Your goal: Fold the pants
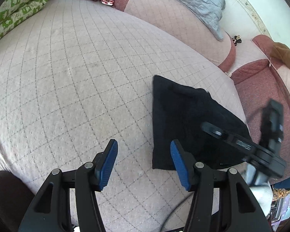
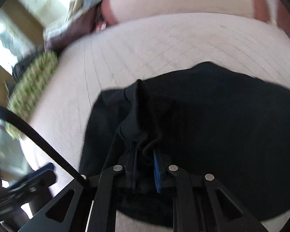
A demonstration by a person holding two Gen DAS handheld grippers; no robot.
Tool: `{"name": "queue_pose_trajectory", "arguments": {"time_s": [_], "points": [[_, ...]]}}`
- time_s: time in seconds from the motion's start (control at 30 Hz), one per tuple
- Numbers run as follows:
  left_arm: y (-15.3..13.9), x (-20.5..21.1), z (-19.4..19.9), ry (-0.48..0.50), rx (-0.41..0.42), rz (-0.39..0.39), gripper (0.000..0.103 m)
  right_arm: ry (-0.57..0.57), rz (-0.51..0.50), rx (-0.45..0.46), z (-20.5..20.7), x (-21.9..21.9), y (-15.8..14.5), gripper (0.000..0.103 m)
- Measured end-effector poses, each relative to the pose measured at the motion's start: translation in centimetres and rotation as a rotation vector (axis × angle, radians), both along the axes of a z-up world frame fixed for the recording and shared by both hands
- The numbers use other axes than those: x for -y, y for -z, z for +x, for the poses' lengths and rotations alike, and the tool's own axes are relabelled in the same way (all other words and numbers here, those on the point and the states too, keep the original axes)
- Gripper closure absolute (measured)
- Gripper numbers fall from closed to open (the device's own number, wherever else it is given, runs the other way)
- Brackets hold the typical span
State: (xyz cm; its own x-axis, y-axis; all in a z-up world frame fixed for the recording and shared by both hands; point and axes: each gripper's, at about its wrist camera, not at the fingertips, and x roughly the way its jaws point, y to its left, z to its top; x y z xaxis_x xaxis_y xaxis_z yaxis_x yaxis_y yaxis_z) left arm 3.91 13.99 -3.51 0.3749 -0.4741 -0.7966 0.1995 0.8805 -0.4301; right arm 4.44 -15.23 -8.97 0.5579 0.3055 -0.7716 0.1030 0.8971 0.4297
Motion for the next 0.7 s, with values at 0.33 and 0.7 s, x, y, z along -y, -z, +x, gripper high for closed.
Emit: {"name": "queue_pose_trajectory", "arguments": {"time_s": [0.33,0.7], "points": [[0.3,6.9,1.5,0.125,0.015,-0.007,0.047,0.124,0.081,-0.05,-3.6,5.5,1.7,0.082],[2.2,7.9,2.2,0.132,-0.013,0.059,0.045,0.039,0.127,0.001,-2.9,3.1,1.0,0.054]]}}
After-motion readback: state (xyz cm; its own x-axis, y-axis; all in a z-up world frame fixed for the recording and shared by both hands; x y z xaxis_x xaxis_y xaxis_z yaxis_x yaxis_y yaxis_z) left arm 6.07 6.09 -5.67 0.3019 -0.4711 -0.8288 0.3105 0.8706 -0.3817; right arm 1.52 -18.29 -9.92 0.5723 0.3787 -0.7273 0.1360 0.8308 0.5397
